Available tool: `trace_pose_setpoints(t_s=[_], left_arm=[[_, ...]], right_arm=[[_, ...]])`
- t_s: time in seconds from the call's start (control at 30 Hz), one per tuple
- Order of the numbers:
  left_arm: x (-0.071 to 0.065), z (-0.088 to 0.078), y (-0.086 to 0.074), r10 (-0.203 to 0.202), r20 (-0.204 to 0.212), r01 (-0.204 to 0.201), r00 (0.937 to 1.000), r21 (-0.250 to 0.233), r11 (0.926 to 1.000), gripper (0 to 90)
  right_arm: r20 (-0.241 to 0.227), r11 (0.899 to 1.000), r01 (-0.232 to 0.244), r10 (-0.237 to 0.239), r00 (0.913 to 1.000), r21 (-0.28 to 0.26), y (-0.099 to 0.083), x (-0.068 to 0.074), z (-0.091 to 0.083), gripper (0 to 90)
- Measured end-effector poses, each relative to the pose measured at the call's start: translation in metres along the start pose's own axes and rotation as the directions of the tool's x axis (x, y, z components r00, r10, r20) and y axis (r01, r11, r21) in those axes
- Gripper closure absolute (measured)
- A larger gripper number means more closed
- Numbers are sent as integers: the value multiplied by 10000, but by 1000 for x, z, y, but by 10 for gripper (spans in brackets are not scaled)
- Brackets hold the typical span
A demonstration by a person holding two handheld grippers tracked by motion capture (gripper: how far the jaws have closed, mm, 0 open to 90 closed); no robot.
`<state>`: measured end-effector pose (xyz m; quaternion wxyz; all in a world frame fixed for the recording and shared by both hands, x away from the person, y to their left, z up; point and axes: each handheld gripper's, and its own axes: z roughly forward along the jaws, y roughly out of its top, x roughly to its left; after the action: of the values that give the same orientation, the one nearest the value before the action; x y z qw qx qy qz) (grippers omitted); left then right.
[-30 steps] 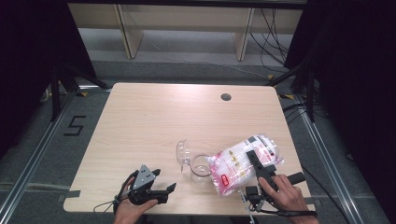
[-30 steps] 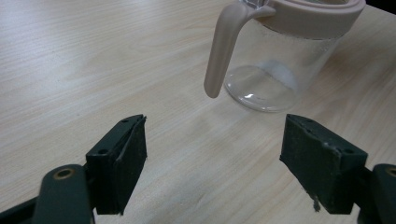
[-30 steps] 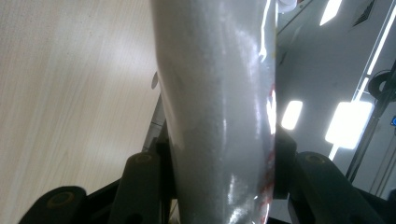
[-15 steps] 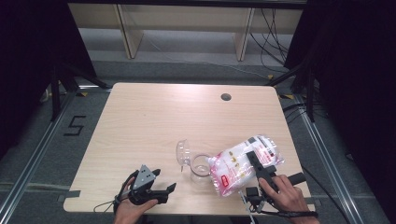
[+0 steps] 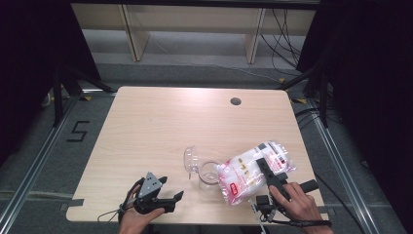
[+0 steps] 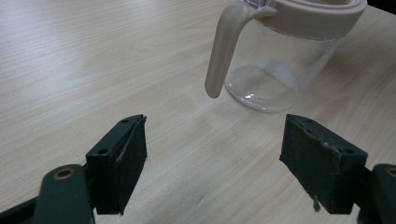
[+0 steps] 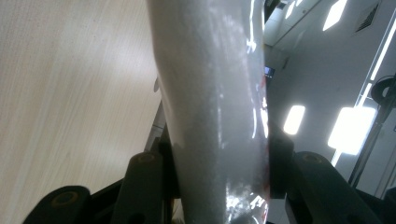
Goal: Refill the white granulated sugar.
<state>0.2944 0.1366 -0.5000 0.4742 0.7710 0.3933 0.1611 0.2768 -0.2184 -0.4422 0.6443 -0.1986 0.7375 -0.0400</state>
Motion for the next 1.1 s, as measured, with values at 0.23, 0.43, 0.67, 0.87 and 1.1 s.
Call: trace_pose_setpoints(t_s=[0.23,0.43,0.67,0.87,1.1], left_arm=[[0,0,0,17,2,-17,10000,28,10000,220],[0,0,0,22,0,-22,10000,31,10000,220],[0,0,0,-7,0,7,10000,-8,10000,220],[0,-1,0,36,-6,-36,10000,50,10000,220],[0,0,0,-12,-2,12,10000,-4,10000,220]], right_arm=[[29,9999,135,-135,9999,-75,0,-1,2,616],[-20,9999,80,-80,10000,-129,2,-2,3,619],[305,9988,184,-170,9994,-462,1,-1,6,620],[172,9994,-116,122,9998,-339,1,-1,6,622],[208,9986,-84,95,9997,-531,2,-5,5,623]])
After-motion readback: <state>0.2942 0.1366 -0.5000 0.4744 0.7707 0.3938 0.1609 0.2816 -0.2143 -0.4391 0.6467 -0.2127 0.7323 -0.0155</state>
